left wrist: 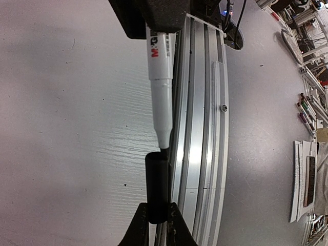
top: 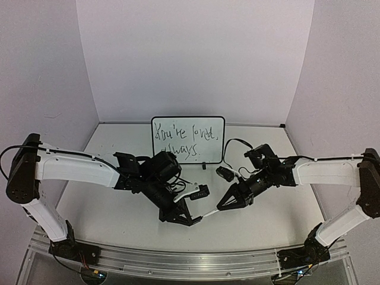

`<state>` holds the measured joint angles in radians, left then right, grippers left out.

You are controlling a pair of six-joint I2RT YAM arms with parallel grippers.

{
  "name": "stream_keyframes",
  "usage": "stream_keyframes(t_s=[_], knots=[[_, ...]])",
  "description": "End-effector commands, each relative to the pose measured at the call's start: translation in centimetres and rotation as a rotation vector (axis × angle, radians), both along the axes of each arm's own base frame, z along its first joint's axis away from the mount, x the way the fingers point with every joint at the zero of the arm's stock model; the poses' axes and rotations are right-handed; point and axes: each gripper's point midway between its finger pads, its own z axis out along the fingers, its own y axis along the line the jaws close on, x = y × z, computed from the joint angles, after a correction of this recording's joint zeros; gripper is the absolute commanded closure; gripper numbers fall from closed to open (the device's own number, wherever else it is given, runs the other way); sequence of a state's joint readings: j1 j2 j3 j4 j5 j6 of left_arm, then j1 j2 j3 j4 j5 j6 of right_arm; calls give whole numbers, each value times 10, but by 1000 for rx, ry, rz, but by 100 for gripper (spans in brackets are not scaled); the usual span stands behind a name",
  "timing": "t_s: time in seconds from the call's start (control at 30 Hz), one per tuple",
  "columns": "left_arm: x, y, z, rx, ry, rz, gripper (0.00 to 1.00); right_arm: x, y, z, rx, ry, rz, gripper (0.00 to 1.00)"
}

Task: Write a sentence on the whiteboard
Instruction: Insert the whiteboard marker without the cap into the whiteboard marker.

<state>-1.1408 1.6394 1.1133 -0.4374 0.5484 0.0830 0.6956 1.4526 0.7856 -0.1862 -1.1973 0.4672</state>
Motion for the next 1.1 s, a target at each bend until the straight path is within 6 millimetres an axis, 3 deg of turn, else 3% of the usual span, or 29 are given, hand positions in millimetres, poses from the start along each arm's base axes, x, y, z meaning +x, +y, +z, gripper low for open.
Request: stream_keyframes(t_s=[0.0,1.07], knots=[[0,-12,25,-81,-32,-29,100,4,7,12,41,-53,20,100],[-1,-3,18,-58,-27,-1,100,5,-3,18,50,-62,-10,100]])
